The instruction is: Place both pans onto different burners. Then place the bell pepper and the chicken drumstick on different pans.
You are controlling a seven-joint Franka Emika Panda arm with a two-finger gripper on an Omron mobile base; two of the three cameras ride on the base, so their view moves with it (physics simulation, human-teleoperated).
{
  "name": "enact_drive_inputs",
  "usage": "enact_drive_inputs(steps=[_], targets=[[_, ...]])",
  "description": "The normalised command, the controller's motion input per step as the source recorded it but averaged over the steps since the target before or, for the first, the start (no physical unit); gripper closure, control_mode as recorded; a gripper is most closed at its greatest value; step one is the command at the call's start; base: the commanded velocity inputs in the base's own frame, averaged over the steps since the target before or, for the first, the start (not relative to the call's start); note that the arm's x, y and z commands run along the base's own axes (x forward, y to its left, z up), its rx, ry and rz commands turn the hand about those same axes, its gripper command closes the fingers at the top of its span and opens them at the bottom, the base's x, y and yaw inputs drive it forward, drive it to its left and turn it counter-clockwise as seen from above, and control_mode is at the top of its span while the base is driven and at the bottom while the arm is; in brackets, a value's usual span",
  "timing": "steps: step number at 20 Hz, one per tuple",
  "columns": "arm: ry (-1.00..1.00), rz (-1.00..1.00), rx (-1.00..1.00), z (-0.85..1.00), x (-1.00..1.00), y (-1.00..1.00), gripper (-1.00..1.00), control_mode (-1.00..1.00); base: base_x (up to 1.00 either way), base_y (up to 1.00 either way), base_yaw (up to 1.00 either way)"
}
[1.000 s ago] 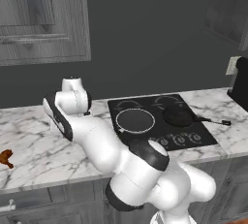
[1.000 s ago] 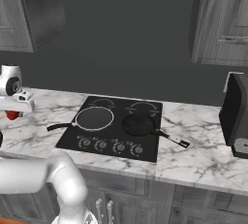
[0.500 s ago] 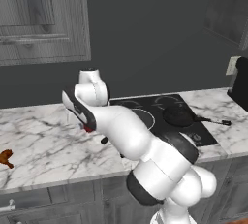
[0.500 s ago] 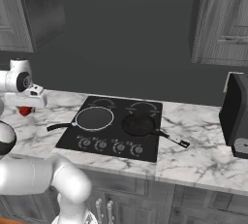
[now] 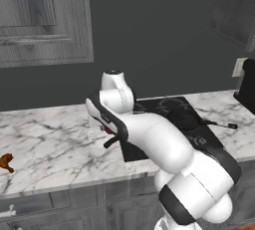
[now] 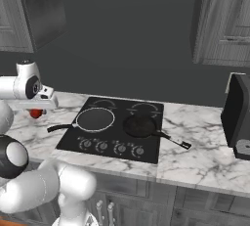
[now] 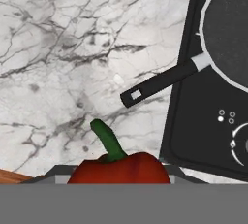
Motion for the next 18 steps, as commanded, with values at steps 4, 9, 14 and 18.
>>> enact_drive_inputs(steps=[4,9,14,18], targets=[[0.00,0.00,0.06,0.41,0.00,-0.80,1.00,-1.00,0.00,0.00,0.00],[0.00,0.00,0.02,0.29,0.01,-0.77,1.00,-1.00,0.00,0.00,0.00],[0.00,0.00,0.00,0.04,0.01,-0.76,1.00,-1.00,0.00,0.00,0.00],[0.00,0.00,0.00,0.00,0.05,-0.72,1.00,-1.00,0.00,0.00,0.00]])
